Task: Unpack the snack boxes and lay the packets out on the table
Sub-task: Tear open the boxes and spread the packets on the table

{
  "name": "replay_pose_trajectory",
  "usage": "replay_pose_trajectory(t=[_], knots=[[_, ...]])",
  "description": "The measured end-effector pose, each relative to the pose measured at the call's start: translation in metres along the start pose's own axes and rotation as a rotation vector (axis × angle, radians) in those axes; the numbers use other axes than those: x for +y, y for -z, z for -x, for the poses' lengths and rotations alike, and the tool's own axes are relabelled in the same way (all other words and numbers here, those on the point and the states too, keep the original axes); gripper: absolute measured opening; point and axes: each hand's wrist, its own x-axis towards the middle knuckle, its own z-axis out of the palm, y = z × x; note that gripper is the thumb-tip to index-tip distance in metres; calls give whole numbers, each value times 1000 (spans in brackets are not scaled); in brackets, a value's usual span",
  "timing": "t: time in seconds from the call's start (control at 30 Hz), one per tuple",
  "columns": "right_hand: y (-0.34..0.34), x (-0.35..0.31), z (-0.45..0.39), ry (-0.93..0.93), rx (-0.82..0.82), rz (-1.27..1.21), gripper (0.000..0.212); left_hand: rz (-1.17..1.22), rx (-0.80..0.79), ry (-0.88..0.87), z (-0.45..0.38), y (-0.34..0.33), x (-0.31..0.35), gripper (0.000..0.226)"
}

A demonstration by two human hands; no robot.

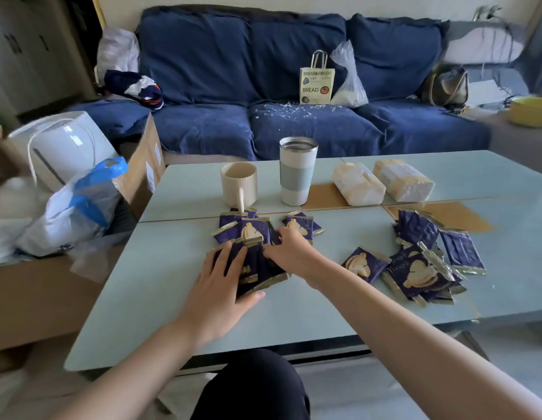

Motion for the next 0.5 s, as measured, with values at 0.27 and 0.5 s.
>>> replay_pose_trajectory(t=[0.27,0.5], knots=[[-12,22,17,242,29,436,64,52,-112,25,3,5,-5,114],[-5,45,24,233,73,695,55,-102,-90,-12,0,19,-2,91]])
